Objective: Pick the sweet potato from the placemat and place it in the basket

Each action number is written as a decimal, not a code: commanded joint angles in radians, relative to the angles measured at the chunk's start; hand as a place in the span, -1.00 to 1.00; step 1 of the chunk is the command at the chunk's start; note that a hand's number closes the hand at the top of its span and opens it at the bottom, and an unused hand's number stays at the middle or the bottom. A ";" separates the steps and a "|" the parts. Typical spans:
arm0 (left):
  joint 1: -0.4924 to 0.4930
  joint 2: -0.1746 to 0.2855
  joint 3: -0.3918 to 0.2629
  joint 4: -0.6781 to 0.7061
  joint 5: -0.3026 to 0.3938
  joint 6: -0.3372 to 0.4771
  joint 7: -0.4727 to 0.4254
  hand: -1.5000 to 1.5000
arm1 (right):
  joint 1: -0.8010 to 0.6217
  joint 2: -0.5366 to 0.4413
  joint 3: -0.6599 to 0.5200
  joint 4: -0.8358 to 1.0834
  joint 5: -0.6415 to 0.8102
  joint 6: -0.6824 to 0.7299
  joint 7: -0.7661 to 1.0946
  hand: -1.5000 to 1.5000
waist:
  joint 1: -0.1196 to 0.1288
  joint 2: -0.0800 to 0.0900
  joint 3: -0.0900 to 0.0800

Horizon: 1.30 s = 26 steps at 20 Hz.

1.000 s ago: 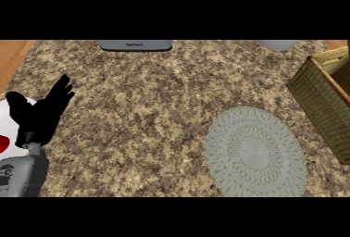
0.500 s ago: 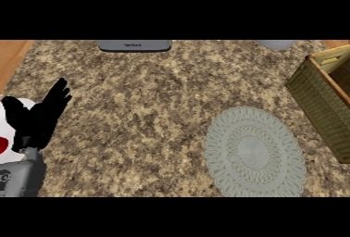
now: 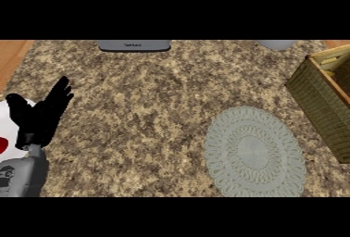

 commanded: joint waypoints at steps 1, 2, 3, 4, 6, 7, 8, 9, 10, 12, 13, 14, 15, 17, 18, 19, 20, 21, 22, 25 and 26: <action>0.047 0.003 0.000 -0.009 0.001 -0.028 -0.038 0.00 | 0.031 0.045 0.027 -0.065 -0.027 -0.054 0.034 -1.00 | 0.008 0.000 0.000; 0.030 0.015 0.004 -0.055 0.014 -0.025 0.033 0.00 | 0.042 -0.002 0.012 -0.106 -0.072 -0.011 -0.015 -1.00 | 0.004 -0.002 0.000; 0.030 -0.012 -0.002 -0.034 0.001 -0.002 -0.008 0.00 | 0.050 0.030 0.018 -0.108 -0.041 -0.084 0.030 -1.00 | 0.006 0.000 0.000; 0.054 -0.010 0.001 -0.018 -0.001 -0.013 -0.033 0.00 | 0.055 -0.019 -0.011 -0.131 -0.077 -0.058 0.000 -1.00 | 0.002 -0.001 0.000; -0.011 0.020 0.022 -0.023 0.024 -0.019 0.036 0.00 | 0.042 -0.009 -0.039 -0.190 -0.031 -0.128 0.081 -1.00 | -0.004 -0.003 0.000; 0.034 -0.011 -0.012 -0.045 -0.006 -0.005 0.006 0.00 | 0.038 -0.025 -0.060 -0.193 -0.030 -0.163 0.077 -1.00 | 0.004 -0.002 0.000; 0.041 0.023 0.017 -0.029 0.019 -0.035 0.006 0.00 | 0.036 -0.003 -0.064 -0.264 0.004 -0.161 0.126 -1.00 | -0.004 -0.007 -0.001; 0.030 0.010 0.011 -0.052 0.012 -0.013 0.025 0.00 | 0.061 -0.009 -0.076 -0.303 -0.026 -0.170 0.081 -1.00 | -0.009 -0.008 0.000; 0.039 0.001 0.010 0.004 -0.002 -0.013 -0.026 0.00 | 0.065 -0.017 -0.110 -0.332 -0.040 -0.169 0.091 -1.00 | -0.020 -0.006 -0.001; 0.021 -0.004 0.006 -0.034 0.006 0.000 0.035 0.00 | 0.102 0.026 -0.119 -0.452 -0.009 -0.163 0.113 -1.00 | -0.026 -0.013 0.000; 0.046 0.002 0.023 0.013 0.002 -0.005 -0.019 0.00 | 0.144 0.049 -0.134 -0.536 -0.056 -0.149 0.084 -1.00 | -0.049 -0.018 -0.001; 0.054 0.018 0.027 -0.011 0.013 -0.026 -0.016 0.00 | 0.170 0.048 -0.154 -0.583 -0.080 -0.135 0.076 -1.00 | -0.036 -0.015 0.000; 0.069 -0.007 0.017 -0.006 0.004 -0.007 -0.026 0.00 | 0.189 0.074 -0.139 -0.685 -0.072 -0.062 0.081 -1.00 | -0.049 -0.022 -0.001; 0.068 0.007 0.029 -0.008 -0.002 0.000 -0.017 0.00 | 0.226 0.063 -0.156 -0.813 -0.134 0.069 0.069 -1.00 | -0.052 -0.023 -0.001; 0.052 0.015 0.047 0.009 0.016 -0.010 -0.026 0.00 | 0.290 0.118 -0.165 -0.885 -0.158 0.072 0.081 -1.00 | -0.055 -0.021 -0.001; 0.049 0.029 0.047 -0.002 0.011 -0.010 0.002 0.00 | 0.316 0.163 -0.149 -0.964 -0.164 0.103 0.091 -1.00 | -0.058 -0.024 -0.001; 0.089 0.026 0.056 -0.020 0.027 -0.021 -0.017 0.00 | 0.397 0.189 -0.147 -1.030 -0.180 0.141 0.070 -1.00 | -0.058 -0.026 -0.001; 0.086 0.017 0.050 -0.020 0.021 -0.015 -0.026 0.00 | 0.418 0.211 -0.134 -1.079 -0.202 0.206 0.072 -1.00 | -0.062 -0.027 -0.001; 0.079 0.048 0.065 0.009 0.028 -0.043 -0.034 0.00 | 0.421 0.191 -0.146 -1.134 -0.221 0.281 0.087 -1.00 | -0.070 -0.026 -0.002; 0.066 0.019 0.043 -0.049 0.024 -0.012 0.015 0.00 | 0.538 0.250 -0.163 -1.334 -0.299 0.373 0.093 -1.00 | -0.067 -0.026 -0.001; 0.080 0.019 0.047 -0.028 0.018 -0.017 -0.024 0.00 | 0.568 0.254 -0.163 -1.402 -0.340 0.419 0.086 -1.00 | -0.061 -0.021 -0.001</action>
